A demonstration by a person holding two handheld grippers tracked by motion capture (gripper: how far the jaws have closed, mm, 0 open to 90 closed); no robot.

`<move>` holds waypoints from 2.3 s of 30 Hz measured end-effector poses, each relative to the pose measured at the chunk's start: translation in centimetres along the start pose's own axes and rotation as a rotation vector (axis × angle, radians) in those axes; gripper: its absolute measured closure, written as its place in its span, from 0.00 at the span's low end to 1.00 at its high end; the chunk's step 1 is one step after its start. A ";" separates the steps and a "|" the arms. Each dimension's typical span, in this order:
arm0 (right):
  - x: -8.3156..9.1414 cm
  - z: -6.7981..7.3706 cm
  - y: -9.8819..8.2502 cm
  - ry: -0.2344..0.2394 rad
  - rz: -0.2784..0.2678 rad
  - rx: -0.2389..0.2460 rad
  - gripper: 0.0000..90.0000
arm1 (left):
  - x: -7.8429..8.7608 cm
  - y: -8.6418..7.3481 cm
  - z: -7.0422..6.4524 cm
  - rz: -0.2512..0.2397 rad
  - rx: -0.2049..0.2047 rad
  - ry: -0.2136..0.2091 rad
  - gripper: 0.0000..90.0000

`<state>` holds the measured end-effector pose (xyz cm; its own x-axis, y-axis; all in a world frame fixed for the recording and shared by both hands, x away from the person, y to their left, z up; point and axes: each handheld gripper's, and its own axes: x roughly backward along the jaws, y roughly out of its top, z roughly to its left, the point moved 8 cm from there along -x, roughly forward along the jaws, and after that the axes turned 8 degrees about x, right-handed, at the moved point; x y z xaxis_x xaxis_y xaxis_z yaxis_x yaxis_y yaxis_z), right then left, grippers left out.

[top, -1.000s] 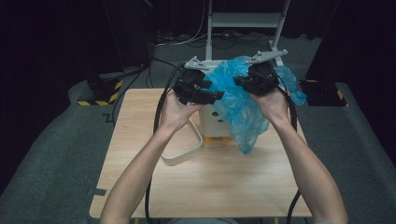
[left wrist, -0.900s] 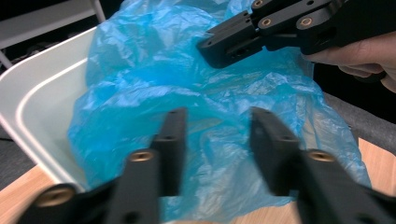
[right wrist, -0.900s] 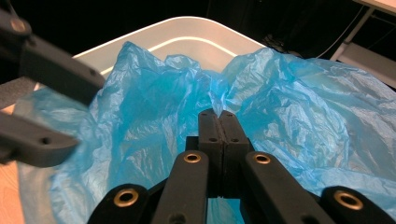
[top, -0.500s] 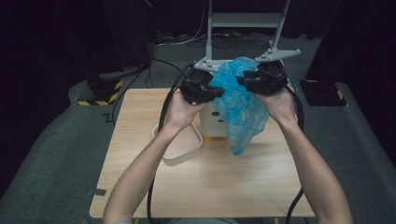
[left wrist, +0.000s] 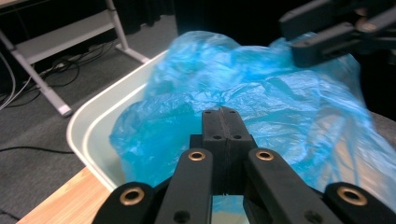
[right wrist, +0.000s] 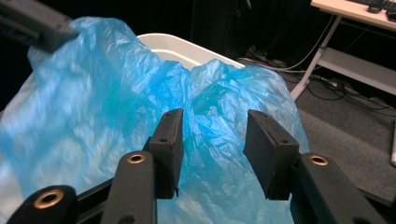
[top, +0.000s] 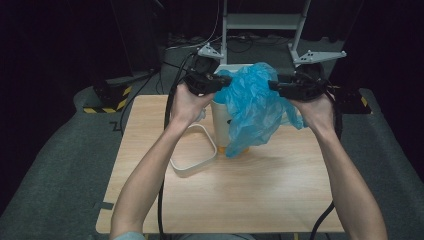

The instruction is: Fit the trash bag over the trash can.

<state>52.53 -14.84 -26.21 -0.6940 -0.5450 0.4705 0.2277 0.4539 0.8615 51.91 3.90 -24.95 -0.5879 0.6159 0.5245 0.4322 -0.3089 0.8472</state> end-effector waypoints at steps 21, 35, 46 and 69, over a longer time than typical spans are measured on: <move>-2.2 0.9 0.3 0.045 0.036 0.029 1.00 | 0.1 -0.6 1.2 -0.030 0.125 -0.096 0.48; -4.0 1.6 2.8 0.029 0.025 0.034 1.00 | -0.7 -2.8 -1.9 -0.008 0.068 -0.088 0.45; -5.3 2.0 2.3 0.051 0.035 0.026 0.87 | -2.9 -2.8 -0.3 0.080 0.048 -0.021 1.00; -2.5 0.4 -1.0 0.036 0.069 0.010 0.75 | -1.7 -2.7 2.9 0.048 0.165 0.040 0.60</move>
<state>53.78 -13.63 -28.33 -0.6519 -0.5367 0.5358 0.2672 0.4986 0.8246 53.73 5.81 -28.42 -0.5892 0.5731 0.5696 0.5646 -0.2123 0.7976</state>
